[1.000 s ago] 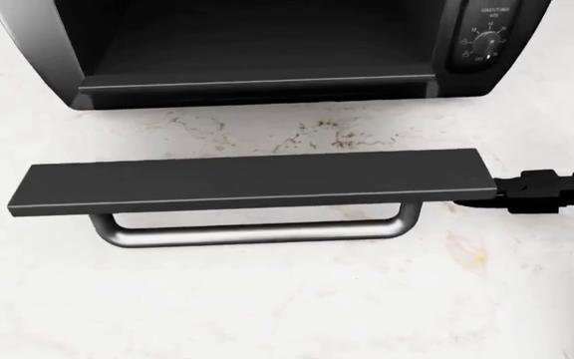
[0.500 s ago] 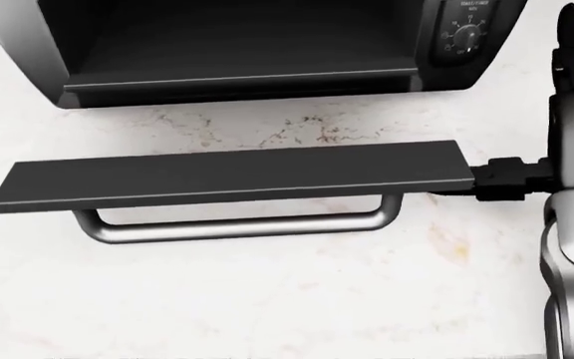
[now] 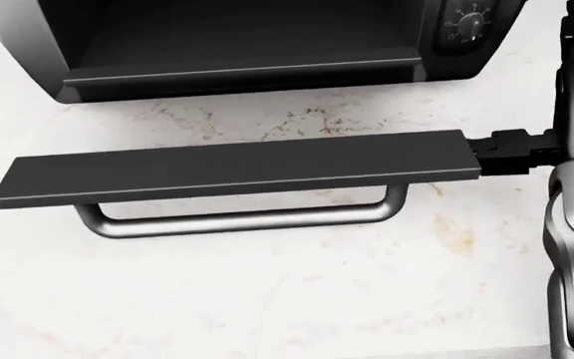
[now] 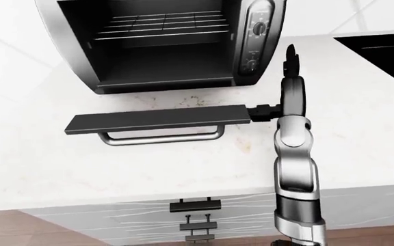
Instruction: Close the toaster oven door.
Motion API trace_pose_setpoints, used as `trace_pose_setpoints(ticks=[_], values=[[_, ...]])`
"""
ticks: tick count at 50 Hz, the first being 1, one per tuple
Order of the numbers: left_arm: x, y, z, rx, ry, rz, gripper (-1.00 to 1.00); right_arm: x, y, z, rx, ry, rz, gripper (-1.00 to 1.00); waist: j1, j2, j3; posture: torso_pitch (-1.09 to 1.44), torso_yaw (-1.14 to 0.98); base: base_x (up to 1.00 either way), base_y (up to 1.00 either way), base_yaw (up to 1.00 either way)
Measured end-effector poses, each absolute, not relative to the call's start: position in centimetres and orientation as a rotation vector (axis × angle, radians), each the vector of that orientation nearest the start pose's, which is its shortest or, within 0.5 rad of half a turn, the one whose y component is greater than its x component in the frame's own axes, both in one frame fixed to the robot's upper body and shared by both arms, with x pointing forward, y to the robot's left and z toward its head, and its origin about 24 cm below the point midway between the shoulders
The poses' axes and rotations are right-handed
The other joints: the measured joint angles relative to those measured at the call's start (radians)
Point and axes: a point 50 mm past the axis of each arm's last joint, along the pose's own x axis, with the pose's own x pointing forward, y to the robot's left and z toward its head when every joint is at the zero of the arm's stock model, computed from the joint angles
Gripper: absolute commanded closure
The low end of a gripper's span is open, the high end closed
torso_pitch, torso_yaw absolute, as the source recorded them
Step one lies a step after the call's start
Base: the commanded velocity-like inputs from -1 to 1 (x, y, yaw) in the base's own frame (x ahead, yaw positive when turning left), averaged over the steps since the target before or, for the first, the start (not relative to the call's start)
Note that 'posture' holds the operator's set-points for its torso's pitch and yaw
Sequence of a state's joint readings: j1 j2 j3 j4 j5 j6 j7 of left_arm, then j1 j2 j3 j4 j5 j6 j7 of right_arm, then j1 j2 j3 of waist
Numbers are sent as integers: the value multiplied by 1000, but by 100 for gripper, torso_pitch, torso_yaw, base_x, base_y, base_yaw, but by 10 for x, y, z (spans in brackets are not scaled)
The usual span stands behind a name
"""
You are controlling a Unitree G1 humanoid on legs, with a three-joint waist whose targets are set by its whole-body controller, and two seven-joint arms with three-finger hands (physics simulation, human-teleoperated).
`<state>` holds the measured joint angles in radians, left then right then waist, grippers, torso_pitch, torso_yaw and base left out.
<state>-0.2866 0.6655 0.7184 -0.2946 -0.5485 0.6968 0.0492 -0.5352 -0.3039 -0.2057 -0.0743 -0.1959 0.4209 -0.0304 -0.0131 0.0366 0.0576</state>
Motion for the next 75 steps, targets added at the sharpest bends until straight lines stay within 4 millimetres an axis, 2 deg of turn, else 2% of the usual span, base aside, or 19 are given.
trace_pose_setpoints(ticks=[17, 30, 50, 61, 75], values=[[229, 348, 238, -10, -231, 437, -100, 325, -222, 221, -307, -244, -315, -100, 1, 5, 2, 0, 0, 0, 0, 0], [229, 348, 240, -10, -234, 441, -100, 330, -214, 220, -105, -169, -342, -100, -6, 8, 3, 0, 0, 0, 0, 0], [228, 349, 239, -11, -233, 441, -100, 342, -205, 244, -97, -208, -358, -100, -8, 13, 12, 0, 0, 0, 0, 0], [227, 348, 240, -9, -234, 441, -100, 355, -200, 262, -97, -240, -366, -100, -11, 15, 14, 0, 0, 0, 0, 0], [227, 350, 242, -11, -234, 447, -100, 364, -187, 278, -82, -285, -353, -100, -12, 16, 15, 0, 0, 0, 0, 0]])
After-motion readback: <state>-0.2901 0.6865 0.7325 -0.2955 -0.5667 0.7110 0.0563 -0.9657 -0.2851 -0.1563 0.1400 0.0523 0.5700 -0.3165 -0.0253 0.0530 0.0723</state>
